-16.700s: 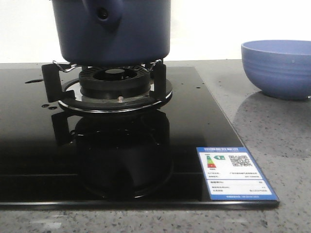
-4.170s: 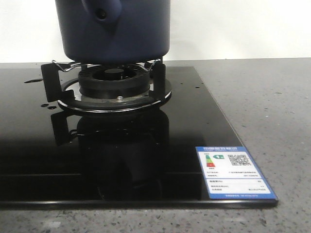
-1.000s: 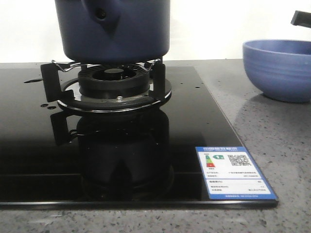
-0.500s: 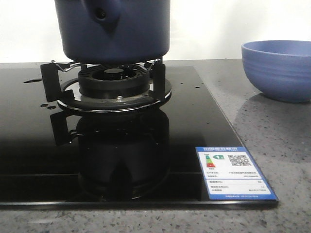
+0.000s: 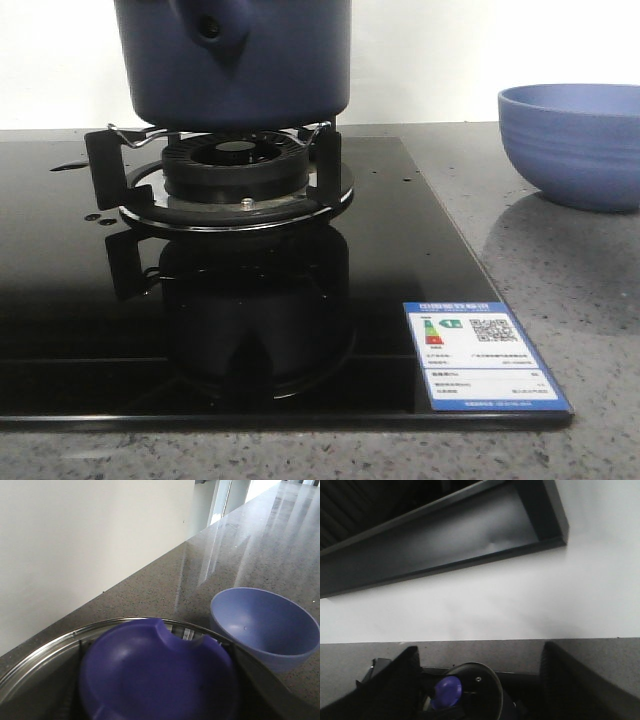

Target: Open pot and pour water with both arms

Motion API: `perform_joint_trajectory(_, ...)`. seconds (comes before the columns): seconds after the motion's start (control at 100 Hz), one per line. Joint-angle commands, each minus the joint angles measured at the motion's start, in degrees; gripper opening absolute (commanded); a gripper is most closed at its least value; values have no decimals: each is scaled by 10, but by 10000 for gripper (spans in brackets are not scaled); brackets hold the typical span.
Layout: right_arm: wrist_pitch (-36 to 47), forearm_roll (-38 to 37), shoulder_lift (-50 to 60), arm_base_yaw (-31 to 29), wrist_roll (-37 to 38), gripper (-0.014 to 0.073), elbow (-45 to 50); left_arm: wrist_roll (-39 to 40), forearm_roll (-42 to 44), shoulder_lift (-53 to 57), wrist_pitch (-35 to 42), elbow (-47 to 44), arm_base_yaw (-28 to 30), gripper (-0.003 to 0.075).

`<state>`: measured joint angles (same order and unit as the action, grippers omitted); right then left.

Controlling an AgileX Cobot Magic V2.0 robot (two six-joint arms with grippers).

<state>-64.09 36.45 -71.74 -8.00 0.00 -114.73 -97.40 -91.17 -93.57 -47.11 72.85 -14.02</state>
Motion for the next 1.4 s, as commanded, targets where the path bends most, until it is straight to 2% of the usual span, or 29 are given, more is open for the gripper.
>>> perform_joint_trajectory(0.0, 32, 27, 24, 0, -9, 461, -14, -2, -40, 16, -8, 20, -3, 230)
perform_joint_trajectory(0.28, 26, 28, 34, 0, -9, 461, -14, -2, -34, 11, 1, 20, -2, 235)
perform_joint_trajectory(0.43, 23, 28, 34, 0, -9, 461, -14, -2, -34, 12, -2, 20, 9, 288)
perform_joint_trajectory(0.61, 25, 28, 34, 0, -9, 461, -14, 4, -34, 15, -3, 20, 14, 295)
perform_joint_trajectory(0.91, 25, 32, 34, 0, -9, 461, -14, 4, -28, 15, -39, 20, 14, 303)
perform_joint_trajectory(0.98, 25, 32, 34, 0, -9, 461, -14, 4, -32, 15, -41, 20, 14, 363)
perform_joint_trajectory(1.08, 25, 32, 34, 0, -9, 461, -14, 4, -38, 16, -41, 20, 14, 525)
perform_joint_trajectory(1.13, 25, 32, 34, 0, -9, 461, -14, 4, -39, 21, -41, 20, 14, 570)
perform_joint_trajectory(1.39, 28, 32, 34, 0, -17, 461, -14, 4, -39, 82, -11, 20, 29, 578)
